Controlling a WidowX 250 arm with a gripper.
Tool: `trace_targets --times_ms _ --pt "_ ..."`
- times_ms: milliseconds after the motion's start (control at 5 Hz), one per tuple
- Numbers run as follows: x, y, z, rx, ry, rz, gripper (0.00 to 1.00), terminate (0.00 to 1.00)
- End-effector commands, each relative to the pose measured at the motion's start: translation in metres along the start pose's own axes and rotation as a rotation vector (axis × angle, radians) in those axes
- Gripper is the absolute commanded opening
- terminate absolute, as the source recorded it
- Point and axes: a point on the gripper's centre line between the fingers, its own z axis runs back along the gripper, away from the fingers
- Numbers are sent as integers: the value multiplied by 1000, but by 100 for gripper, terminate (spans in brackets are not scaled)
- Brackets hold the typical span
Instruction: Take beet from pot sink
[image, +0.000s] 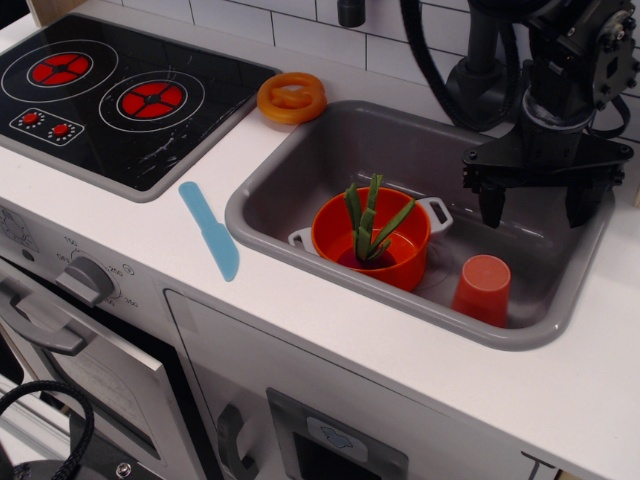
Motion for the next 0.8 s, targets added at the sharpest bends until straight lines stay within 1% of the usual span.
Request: trace_targets --times_ms 0,200,400,600 --pt "0 0 0 0 0 0 100 0" --pt "7 2 16 -25 -42 39 100 0" --pt "16 13 37 -14 -92 100 100 0" --pt "21 34 60 -5 -97 129 100 0"
